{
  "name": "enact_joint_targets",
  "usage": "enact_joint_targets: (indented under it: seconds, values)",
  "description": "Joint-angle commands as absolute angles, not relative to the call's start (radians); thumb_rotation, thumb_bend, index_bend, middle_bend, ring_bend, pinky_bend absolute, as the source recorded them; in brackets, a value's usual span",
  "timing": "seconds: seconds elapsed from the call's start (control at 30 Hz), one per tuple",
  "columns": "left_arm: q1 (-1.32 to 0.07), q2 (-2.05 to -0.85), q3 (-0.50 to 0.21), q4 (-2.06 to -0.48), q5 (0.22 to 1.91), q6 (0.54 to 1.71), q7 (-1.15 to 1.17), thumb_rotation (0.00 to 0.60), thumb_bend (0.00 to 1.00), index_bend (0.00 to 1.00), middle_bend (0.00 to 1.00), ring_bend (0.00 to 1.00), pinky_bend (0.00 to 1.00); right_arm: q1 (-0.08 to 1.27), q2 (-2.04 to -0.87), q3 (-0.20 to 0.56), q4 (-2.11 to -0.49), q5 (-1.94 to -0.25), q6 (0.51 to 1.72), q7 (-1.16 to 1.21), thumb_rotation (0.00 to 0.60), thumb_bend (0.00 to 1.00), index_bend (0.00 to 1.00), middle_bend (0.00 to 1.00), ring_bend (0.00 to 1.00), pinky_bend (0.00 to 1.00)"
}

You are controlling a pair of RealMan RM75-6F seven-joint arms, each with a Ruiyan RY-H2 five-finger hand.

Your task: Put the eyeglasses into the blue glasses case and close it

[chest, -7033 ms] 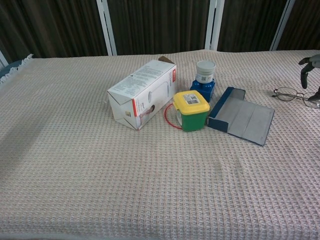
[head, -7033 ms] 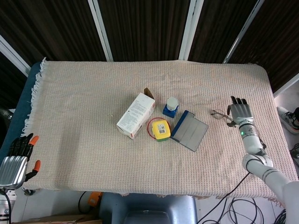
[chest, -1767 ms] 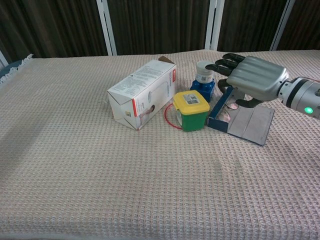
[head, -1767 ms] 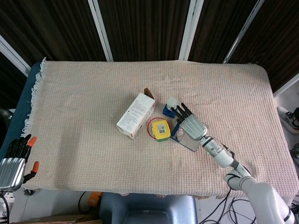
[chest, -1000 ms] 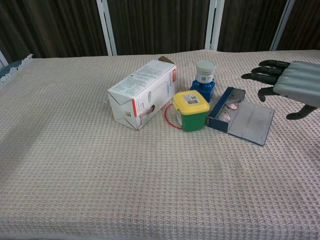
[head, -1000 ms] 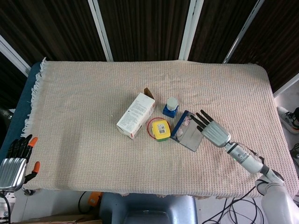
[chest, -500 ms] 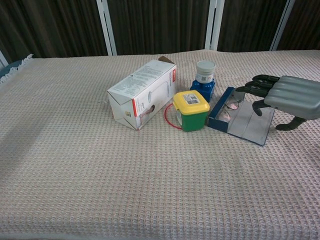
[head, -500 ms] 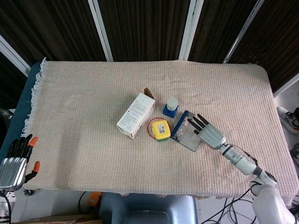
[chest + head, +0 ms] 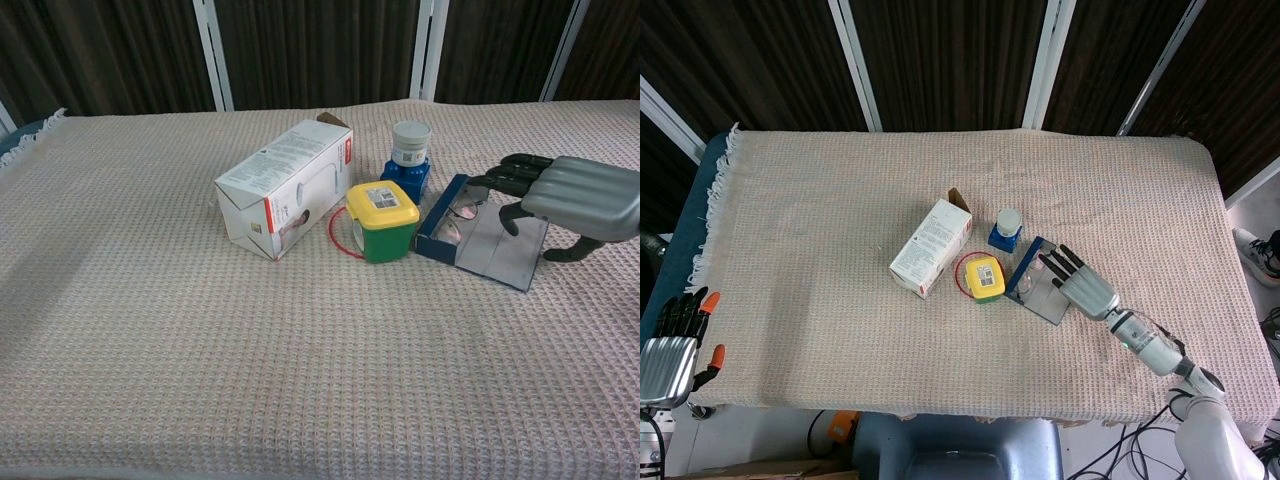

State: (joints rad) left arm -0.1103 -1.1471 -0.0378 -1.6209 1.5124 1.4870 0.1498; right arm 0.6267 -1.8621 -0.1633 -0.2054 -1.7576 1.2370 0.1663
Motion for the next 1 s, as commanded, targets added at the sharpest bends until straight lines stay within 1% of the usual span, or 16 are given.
enact_joint_targets:
  seconds: [0.03, 0.33, 0.5, 0.73, 1.0]
  values:
    - [-0.110, -1.147, -0.038, -1.621, 1.512, 1.487, 0.152, 0.600, 0.43, 0.00, 0.00, 0.00, 0.03, 0.627, -1.868, -0.160, -0.205, -1.753, 1.232, 0.168, 0.600, 0.34, 0.59, 0.01, 0.00, 0.00]
    - [-0.116, -1.146, -0.028, -1.619, 1.527, 1.475, 0.163, 0.600, 0.42, 0.00, 0.00, 0.00, 0.03, 0.630, -1.887, -0.145, -0.204, -1.736, 1.234, 0.171, 0.600, 0.35, 0.59, 0.01, 0.00, 0.00]
    - [-0.114, -1.147, -0.033, -1.621, 1.519, 1.480, 0.165, 0.600, 0.42, 0.00, 0.00, 0.00, 0.03, 0.643, -1.896, -0.135, -0.202, -1.727, 1.231, 0.163, 0.600, 0.42, 0.59, 0.01, 0.00, 0.00]
    - [-0.111, -1.148, -0.033, -1.621, 1.519, 1.486, 0.162, 0.600, 0.42, 0.00, 0.00, 0.00, 0.03, 0.674, -1.905, -0.116, -0.206, -1.712, 1.220, 0.156, 0.600, 0.48, 0.61, 0.01, 0.00, 0.00]
    - [-0.108, -1.144, -0.036, -1.621, 1.515, 1.490, 0.151, 0.600, 0.42, 0.00, 0.00, 0.00, 0.03, 0.716, -1.924, -0.103, -0.215, -1.702, 1.195, 0.133, 0.600, 0.48, 0.62, 0.01, 0.00, 0.00]
